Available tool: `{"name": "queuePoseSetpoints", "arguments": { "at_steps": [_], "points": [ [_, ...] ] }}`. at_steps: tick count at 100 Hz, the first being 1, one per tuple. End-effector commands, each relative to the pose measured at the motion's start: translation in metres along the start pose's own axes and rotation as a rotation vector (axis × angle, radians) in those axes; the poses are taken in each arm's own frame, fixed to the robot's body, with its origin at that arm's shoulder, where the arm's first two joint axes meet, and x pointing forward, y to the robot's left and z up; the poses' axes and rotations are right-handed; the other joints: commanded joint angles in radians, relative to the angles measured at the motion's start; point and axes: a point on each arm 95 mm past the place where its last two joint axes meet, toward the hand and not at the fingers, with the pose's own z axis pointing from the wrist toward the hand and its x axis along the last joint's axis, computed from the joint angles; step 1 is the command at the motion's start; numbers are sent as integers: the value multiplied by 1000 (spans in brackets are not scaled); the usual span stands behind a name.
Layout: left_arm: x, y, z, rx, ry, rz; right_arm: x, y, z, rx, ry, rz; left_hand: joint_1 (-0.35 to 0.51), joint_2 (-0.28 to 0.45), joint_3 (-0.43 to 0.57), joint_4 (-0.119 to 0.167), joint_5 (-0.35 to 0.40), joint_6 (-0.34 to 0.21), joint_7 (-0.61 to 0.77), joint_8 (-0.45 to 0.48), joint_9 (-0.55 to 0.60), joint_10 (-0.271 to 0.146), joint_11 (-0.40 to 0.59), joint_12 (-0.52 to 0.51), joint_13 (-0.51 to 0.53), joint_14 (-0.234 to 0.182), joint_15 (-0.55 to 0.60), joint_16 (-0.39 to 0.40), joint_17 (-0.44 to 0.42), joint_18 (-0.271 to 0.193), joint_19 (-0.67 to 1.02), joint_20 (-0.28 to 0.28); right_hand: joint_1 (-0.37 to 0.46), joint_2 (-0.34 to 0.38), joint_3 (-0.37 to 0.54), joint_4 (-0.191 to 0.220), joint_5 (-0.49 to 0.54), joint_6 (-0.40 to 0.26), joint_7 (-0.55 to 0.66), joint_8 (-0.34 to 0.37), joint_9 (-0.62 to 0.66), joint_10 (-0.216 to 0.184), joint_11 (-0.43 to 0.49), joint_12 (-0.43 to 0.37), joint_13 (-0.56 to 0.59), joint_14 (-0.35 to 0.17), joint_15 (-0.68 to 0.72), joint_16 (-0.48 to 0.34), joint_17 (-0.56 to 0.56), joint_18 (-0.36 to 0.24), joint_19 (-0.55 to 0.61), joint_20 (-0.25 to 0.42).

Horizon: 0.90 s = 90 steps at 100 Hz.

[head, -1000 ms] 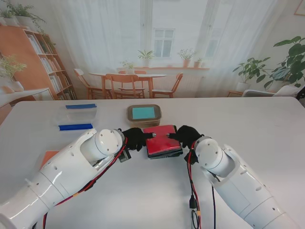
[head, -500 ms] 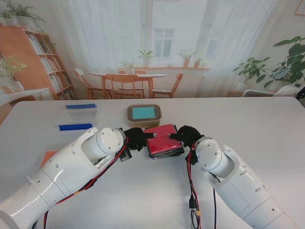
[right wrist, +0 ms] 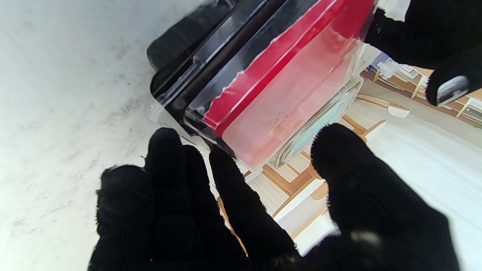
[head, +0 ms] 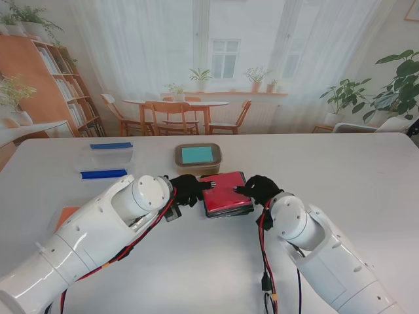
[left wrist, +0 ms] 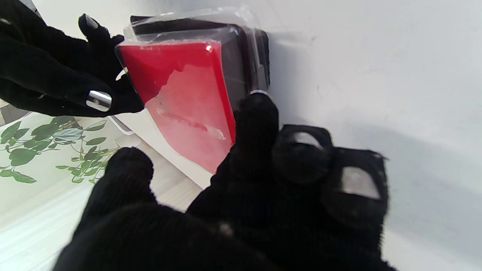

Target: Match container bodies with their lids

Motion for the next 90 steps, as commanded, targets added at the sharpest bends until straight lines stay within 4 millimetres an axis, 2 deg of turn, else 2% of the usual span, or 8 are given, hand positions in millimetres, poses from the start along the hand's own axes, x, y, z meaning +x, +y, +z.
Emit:
{"name": "queuePoseSetpoints", "arguments": {
  "at_steps": [1, 29, 90],
  "points": [
    [1, 5, -1, -10, 4, -4, 0, -5, -4, 20, 2, 2, -16, -9, -17, 6, 27, -58, 7, 12, -6, -31, -6, -9, 3, 87, 51, -6, 69, -161, 227, -12, -13, -21, 7, 23, -21, -50, 5, 21, -20, -10, 9, -9, -28, 45, -17, -2, 2, -92, 2, 30],
    [-1, 6, -4, -3, 5, -3, -1, -7, -11, 20, 5, -9, -14, -9, -17, 6, 25, -56, 6, 12, -8, -29, -8, -9, 2, 89, 50, -4, 69, -161, 227, -11, -17, -22, 9, 22, -16, -47, 5, 25, -15, -7, 11, -10, -21, 47, -14, 1, 11, -92, 2, 35],
    [-2, 7, 2, -8, -25, 2, -3, -6, -10, 32, -23, -22, -11, -8, -17, 7, 18, -60, 0, 9, -18, -23, -18, -13, -11, 96, 39, -2, 57, -161, 219, -9, -22, -17, 10, 21, -28, -46, -7, 28, -31, -8, 5, -12, -36, 46, -22, 1, 9, -91, -1, 37]
  ]
}}
